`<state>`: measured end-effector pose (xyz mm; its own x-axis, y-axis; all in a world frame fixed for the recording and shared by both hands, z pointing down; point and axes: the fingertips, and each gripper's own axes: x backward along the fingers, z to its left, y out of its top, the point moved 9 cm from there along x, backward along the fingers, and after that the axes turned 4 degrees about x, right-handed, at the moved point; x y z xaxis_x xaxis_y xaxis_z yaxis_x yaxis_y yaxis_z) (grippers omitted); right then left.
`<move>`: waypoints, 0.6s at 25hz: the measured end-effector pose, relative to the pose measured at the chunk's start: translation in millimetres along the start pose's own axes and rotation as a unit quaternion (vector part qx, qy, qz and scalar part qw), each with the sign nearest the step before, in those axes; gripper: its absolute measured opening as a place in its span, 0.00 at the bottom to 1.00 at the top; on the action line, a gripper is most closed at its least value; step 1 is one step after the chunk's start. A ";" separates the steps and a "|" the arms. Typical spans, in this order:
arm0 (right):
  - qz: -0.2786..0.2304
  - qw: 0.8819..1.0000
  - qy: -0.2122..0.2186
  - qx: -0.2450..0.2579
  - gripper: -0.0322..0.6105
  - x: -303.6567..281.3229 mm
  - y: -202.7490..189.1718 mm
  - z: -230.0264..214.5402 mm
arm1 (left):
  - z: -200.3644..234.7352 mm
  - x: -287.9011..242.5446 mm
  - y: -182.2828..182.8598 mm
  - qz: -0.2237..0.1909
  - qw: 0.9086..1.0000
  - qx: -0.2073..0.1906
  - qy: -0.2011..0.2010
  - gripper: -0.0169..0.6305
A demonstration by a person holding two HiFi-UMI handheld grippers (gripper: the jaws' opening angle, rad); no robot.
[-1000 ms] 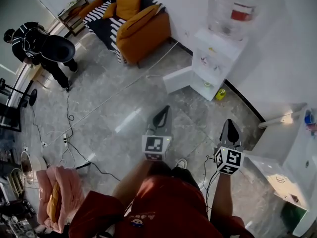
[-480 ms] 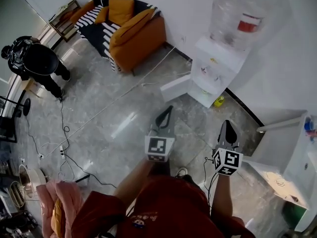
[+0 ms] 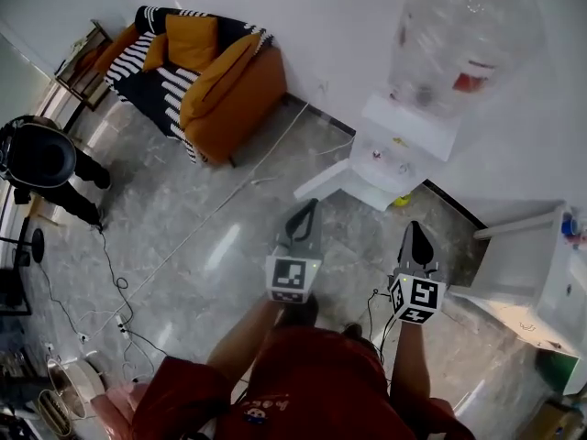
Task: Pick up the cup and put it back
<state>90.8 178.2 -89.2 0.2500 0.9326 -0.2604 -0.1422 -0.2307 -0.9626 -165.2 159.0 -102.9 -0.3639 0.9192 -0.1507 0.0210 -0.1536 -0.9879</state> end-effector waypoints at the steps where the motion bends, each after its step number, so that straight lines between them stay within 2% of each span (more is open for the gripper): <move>1: 0.000 1.000 -0.005 0.000 0.05 -7.3 2.9 5.1 | 8.4 -6.4 1.9 -0.001 1.000 -0.003 -0.010 0.03; 8: 0.008 0.999 -0.034 -0.001 0.05 -42.1 10.3 29.4 | 48.4 -38.8 4.7 -0.008 0.999 0.004 -0.047 0.03; 15: 0.009 0.999 -0.043 -0.004 0.05 -55.3 8.7 12.0 | 39.5 -63.3 3.7 -0.005 0.999 0.007 -0.054 0.03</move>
<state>64.2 127.9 -82.3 0.1646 0.9483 -0.2715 -0.1392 -0.2502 -0.9581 -178.9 85.9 -95.6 -0.4621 0.8764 -0.1355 0.0051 -0.1502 -0.9886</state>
